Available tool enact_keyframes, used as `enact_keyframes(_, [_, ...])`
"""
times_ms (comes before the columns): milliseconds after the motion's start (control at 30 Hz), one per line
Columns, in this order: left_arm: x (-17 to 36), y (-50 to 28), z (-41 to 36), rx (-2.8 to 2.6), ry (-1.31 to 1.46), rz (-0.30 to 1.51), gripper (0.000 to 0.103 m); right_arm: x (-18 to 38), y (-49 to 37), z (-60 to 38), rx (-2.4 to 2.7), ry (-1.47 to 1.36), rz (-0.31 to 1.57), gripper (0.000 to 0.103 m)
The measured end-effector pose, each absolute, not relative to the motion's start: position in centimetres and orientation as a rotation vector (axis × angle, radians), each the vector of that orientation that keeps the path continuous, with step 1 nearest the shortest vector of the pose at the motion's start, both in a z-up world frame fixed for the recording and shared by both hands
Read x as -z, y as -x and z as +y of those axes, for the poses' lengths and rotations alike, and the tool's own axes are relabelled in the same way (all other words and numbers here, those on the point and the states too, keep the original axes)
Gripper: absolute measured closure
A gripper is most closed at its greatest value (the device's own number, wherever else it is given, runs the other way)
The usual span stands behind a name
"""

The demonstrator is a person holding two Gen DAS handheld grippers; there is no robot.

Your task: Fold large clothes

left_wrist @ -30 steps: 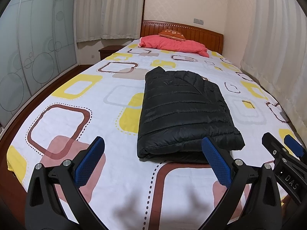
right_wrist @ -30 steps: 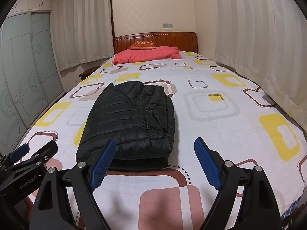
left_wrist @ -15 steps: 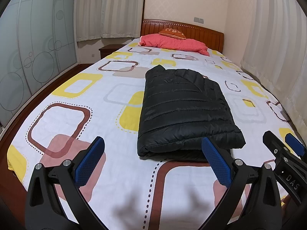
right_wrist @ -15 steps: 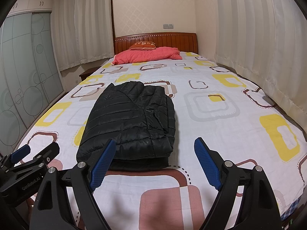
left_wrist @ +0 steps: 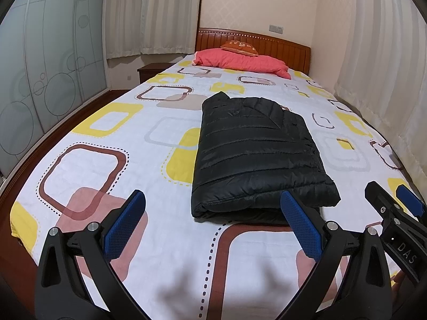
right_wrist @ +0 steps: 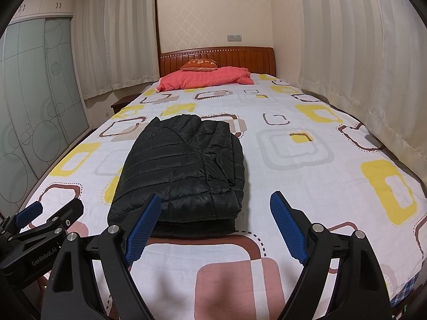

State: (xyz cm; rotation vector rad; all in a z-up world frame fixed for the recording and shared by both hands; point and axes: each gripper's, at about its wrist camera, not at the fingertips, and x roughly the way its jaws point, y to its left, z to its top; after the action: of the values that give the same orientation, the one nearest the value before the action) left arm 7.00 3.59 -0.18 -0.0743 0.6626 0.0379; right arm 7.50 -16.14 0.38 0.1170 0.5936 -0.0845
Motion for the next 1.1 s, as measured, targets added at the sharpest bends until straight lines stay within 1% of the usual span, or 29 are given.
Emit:
enact_keyframes(900, [-0.9, -6.7, 3.3, -0.037, 0.043, 0.630, 0.002, -1.1, -7.5, -15.5, 0.084, -0.110, 0.584, 0.020])
enact_keyframes(1100, [-0.7, -6.6, 3.2, -0.006, 0.078, 0.605, 0.002, -0.9, -7.6, -15.6, 0.082, -0.115, 0.589, 0.020])
